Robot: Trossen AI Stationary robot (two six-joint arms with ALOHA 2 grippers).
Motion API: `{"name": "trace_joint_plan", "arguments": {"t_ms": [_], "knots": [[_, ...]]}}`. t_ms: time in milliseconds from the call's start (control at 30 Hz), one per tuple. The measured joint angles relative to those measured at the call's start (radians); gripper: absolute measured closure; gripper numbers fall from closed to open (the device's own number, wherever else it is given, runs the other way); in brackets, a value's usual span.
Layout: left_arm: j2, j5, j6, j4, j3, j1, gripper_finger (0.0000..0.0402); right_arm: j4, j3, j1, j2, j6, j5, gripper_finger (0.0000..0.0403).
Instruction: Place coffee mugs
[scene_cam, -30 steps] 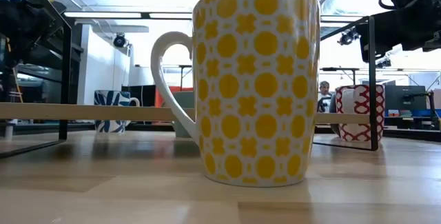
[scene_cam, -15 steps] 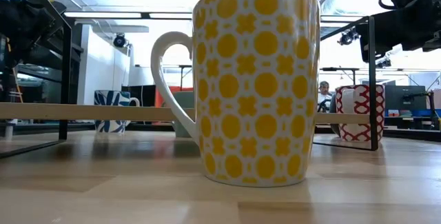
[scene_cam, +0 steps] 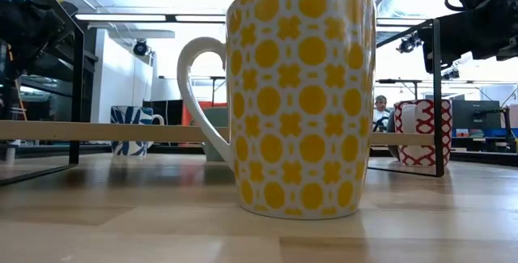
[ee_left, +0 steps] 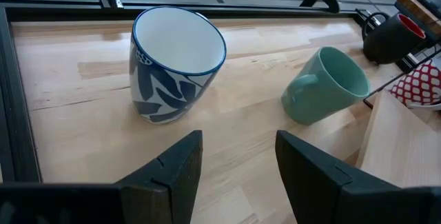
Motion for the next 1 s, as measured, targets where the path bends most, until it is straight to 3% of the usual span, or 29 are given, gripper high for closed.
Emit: {"name": "trace_joint_plan", "arguments": {"t_ms": [767, 1000], "knots": [[0.0, 0.0, -0.002, 0.001, 0.0, 0.0, 0.0227, 0.0, 0.0, 0.0, 0.0, 0.0, 0.0, 0.0295], [0.0, -0.057, -0.145, 0.009, 0.0, 0.0, 0.0227, 0.0, 0.0, 0.0, 0.0, 0.0, 0.0, 0.0295]]}}
